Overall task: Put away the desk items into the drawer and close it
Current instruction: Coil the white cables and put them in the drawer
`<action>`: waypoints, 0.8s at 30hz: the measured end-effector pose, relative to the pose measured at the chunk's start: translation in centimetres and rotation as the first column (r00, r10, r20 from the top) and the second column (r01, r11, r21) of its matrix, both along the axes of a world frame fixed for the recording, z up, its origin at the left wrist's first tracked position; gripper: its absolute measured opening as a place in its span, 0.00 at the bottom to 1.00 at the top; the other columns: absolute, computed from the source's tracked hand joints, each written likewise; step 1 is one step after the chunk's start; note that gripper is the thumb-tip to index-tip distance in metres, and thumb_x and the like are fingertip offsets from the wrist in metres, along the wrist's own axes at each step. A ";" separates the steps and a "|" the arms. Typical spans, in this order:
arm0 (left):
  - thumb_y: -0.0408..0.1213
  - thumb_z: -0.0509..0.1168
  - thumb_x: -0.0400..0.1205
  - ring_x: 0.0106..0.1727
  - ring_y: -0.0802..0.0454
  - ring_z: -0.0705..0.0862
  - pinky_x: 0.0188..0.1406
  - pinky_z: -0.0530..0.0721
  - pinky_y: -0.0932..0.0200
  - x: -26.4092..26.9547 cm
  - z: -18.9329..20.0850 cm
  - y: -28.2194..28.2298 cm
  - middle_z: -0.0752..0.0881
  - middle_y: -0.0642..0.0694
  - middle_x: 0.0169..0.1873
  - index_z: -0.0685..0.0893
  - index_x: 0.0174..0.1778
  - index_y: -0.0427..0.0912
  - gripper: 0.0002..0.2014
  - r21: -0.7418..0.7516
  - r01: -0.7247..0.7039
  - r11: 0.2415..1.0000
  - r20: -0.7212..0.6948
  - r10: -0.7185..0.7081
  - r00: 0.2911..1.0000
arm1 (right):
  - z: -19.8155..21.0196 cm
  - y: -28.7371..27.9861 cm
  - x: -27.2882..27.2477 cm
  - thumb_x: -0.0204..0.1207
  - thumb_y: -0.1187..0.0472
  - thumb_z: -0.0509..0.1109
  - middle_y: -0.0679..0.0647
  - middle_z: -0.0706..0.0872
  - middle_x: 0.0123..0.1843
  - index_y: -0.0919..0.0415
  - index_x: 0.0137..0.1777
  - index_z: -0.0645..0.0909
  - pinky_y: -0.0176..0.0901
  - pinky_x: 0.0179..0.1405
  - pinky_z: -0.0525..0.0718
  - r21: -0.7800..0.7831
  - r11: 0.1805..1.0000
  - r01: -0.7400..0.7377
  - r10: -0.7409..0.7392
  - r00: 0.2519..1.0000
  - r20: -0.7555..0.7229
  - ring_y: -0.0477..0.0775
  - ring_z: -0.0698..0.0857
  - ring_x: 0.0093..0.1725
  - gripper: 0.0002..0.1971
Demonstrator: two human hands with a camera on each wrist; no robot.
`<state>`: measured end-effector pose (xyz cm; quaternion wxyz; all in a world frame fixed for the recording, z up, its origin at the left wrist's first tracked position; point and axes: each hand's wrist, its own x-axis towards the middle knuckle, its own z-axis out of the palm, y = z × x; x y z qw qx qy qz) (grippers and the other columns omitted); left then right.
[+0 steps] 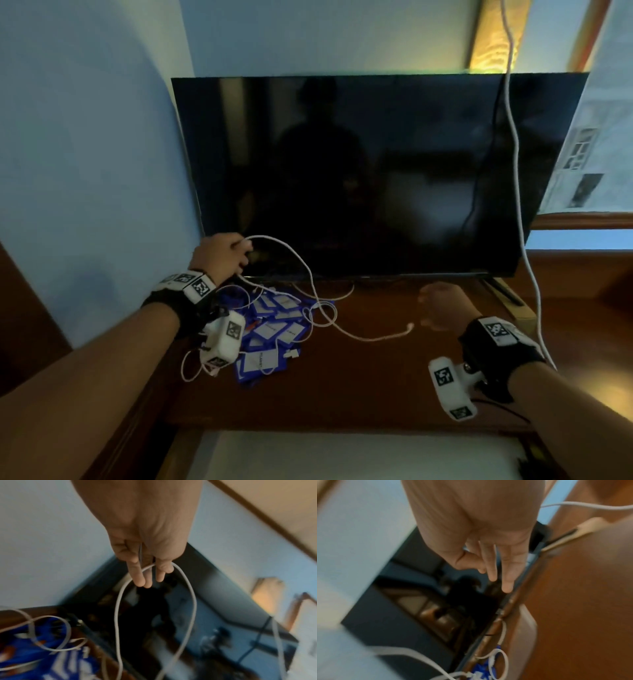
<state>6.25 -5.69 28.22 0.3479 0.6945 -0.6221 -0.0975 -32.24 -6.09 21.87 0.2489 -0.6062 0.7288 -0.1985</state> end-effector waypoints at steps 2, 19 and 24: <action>0.44 0.61 0.85 0.29 0.53 0.88 0.32 0.83 0.61 -3.3 2.5 0.1 0.89 0.50 0.31 0.87 0.42 0.49 0.11 -0.091 0.075 0.993 -0.058 -0.080 0.995 | 2.0 0.0 1.0 0.81 0.59 0.66 0.60 0.83 0.63 0.60 0.68 0.76 0.54 0.62 0.83 0.002 0.999 0.035 -0.034 0.967 0.252 0.61 0.85 0.61 0.17; 0.43 0.68 0.81 0.26 0.61 0.85 0.37 0.88 0.53 -14.9 9.3 5.2 0.89 0.52 0.32 0.90 0.45 0.50 0.06 -0.238 0.353 0.905 0.240 -0.298 0.924 | 14.5 5.5 5.8 0.85 0.47 0.56 0.61 0.91 0.39 0.63 0.50 0.85 0.50 0.46 0.80 -0.288 0.852 -0.438 0.515 0.593 0.620 0.58 0.89 0.39 0.22; 0.50 0.66 0.81 0.33 0.62 0.84 0.41 0.85 0.53 -13.7 10.6 5.0 0.87 0.56 0.32 0.89 0.44 0.53 0.08 -0.190 0.339 0.922 0.436 -0.230 0.870 | 16.8 5.0 5.5 0.84 0.61 0.62 0.57 0.86 0.29 0.62 0.38 0.84 0.34 0.30 0.74 -0.384 0.796 -0.468 0.593 0.727 0.344 0.53 0.81 0.33 0.14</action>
